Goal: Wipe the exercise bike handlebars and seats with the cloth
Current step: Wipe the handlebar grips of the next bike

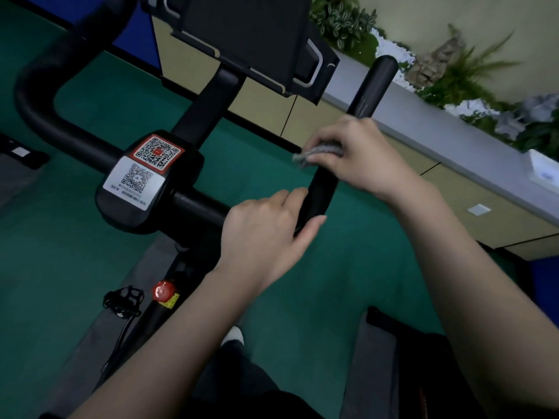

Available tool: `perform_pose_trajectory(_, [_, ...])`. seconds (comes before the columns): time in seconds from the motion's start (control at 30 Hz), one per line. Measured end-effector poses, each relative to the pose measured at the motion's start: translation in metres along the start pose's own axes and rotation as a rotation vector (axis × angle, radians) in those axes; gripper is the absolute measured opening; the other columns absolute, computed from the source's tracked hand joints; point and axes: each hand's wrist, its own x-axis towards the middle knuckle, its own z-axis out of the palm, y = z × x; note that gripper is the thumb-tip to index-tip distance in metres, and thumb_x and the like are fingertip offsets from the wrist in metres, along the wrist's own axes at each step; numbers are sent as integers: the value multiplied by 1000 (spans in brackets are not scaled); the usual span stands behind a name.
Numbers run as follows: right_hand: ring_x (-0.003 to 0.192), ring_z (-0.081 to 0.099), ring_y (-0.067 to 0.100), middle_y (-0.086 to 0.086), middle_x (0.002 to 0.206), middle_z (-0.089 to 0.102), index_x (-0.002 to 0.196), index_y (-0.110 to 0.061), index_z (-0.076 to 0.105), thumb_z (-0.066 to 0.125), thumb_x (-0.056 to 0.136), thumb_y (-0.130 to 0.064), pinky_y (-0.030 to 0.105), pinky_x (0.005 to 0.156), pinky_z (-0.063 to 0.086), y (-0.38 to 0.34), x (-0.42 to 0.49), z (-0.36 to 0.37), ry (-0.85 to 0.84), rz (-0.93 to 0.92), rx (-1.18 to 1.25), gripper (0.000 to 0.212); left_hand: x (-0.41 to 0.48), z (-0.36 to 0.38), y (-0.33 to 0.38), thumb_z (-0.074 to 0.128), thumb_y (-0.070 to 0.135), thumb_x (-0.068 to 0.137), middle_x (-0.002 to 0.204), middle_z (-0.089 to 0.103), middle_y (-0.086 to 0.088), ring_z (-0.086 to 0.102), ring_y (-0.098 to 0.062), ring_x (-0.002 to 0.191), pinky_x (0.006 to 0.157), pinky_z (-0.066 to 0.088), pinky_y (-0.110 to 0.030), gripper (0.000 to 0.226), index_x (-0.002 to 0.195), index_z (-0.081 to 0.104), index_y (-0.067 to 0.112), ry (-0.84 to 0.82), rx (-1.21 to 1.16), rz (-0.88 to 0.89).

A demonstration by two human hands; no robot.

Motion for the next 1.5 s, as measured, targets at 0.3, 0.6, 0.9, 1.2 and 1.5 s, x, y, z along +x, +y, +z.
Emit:
perform_pose_trajectory(0.3, [95, 54, 26, 6, 93, 70, 96, -6, 71, 65, 88, -11, 22, 83, 33, 3, -2, 5, 136, 26, -69, 12, 1, -5, -1, 38, 56, 88, 68, 64, 5, 60, -19, 51, 46, 26, -24, 45, 98, 66, 22, -32, -8, -5])
perform_pose_trajectory(0.6, [100, 57, 26, 8, 100, 68, 97, 1, 70, 64, 86, 3, 17, 91, 38, 17, -24, 49, 770, 160, 217, 13, 2, -5, -1, 40, 56, 89, 64, 61, 7, 57, -17, 48, 44, 29, -23, 45, 99, 67, 22, -62, -32, -15])
perform_pose_trajectory(0.9, [101, 62, 24, 13, 104, 64, 99, -13, 60, 59, 89, 4, 37, 93, 51, 11, -13, 72, 1175, 544, 988, 20, 27, -8, 11, 36, 59, 90, 92, 68, 1, 66, -22, 70, 51, 36, -26, 60, 124, 59, 15, -110, -96, -138])
perform_pose_trajectory(1.2, [89, 65, 10, 6, 103, 66, 116, -6, 56, 52, 96, -5, 24, 80, 54, 24, -4, 79, 1105, 757, 1570, 21, 59, 17, 25, 51, 48, 89, 121, 53, 3, 58, -20, 99, 85, 50, -39, 58, 139, 41, 21, -133, -404, -241])
perform_pose_trajectory(1.5, [85, 70, 21, 11, 96, 73, 105, -14, 61, 49, 98, -9, 32, 77, 58, 18, -22, 89, 776, 814, 1974, 15, 62, 23, 26, 56, 40, 86, 103, 55, 14, 52, -1, 86, 77, 42, -16, 43, 127, 54, 28, -78, -492, -244])
